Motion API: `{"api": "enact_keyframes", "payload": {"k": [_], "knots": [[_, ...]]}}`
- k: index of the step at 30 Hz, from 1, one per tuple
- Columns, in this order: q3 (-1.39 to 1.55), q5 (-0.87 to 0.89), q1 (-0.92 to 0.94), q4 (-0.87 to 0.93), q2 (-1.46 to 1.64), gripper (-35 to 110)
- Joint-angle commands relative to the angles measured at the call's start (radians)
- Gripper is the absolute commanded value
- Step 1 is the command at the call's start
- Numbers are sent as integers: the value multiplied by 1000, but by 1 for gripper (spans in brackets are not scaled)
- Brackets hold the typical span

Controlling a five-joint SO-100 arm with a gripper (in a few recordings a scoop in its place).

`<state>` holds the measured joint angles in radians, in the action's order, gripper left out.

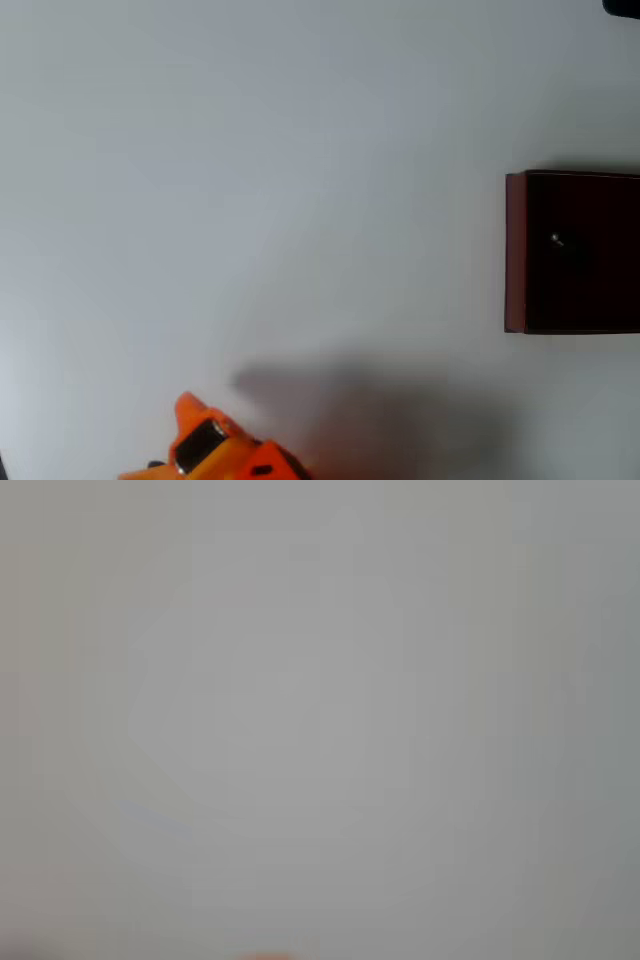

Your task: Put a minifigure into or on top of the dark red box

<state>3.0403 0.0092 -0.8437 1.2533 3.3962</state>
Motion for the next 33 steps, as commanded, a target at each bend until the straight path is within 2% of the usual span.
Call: {"api": "enact_keyframes", "payload": {"k": [1, 33], "knots": [[11, -25, -23, -14, 15, 0], [11, -9, -12, -14, 15, 0]]}}
